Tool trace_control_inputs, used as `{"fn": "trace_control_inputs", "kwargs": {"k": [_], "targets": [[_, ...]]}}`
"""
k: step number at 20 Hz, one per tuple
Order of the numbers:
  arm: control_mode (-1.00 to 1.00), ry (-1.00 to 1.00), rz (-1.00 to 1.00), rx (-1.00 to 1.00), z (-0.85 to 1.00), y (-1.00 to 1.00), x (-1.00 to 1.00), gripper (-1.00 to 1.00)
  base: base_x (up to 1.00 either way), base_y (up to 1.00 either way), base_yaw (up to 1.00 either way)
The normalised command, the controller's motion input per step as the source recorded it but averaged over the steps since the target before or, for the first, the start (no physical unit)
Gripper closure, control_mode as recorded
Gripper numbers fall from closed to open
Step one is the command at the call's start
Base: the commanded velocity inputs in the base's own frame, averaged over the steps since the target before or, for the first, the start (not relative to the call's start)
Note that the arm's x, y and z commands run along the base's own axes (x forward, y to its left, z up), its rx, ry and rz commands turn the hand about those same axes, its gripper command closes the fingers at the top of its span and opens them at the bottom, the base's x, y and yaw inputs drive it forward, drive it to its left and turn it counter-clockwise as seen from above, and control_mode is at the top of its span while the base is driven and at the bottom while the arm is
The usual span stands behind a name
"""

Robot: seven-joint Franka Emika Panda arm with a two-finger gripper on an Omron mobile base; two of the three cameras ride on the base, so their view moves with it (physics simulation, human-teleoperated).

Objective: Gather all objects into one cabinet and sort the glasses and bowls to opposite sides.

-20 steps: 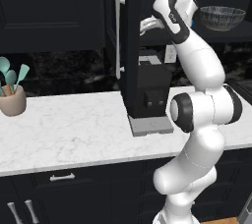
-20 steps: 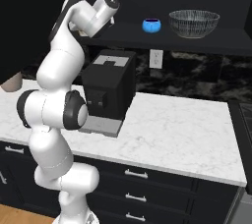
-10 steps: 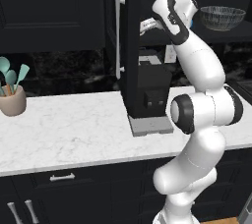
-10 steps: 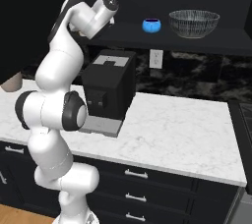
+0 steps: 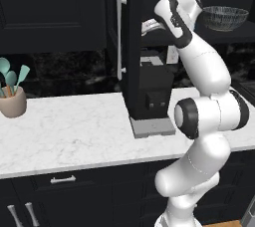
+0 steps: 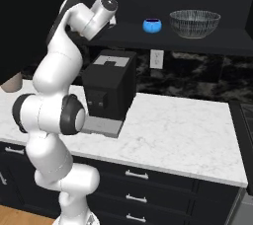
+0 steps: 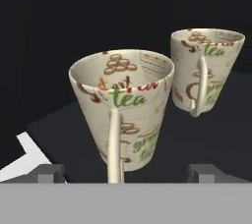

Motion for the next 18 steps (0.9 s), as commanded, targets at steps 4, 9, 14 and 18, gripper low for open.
{"fn": "trace_control_inputs", "kwargs": {"k": [4,9,14,18], "targets": [[-1.00,0.00,-0.11,0.00,0.00,-0.45,-0.28,-1.00,0.00,0.00,0.00],[-1.00,0.00,-0.15,0.00,0.05,-0.45,-0.48,-1.00,0.00,0.00,0.00],[-1.00,0.00,-0.27,0.00,0.07,-0.58,-0.23,-1.00,0.00,0.00,0.00],[-1.00,0.00,-0.31,0.00,0.00,-0.97,0.00,-1.00,0.00,0.00,0.00]]}}
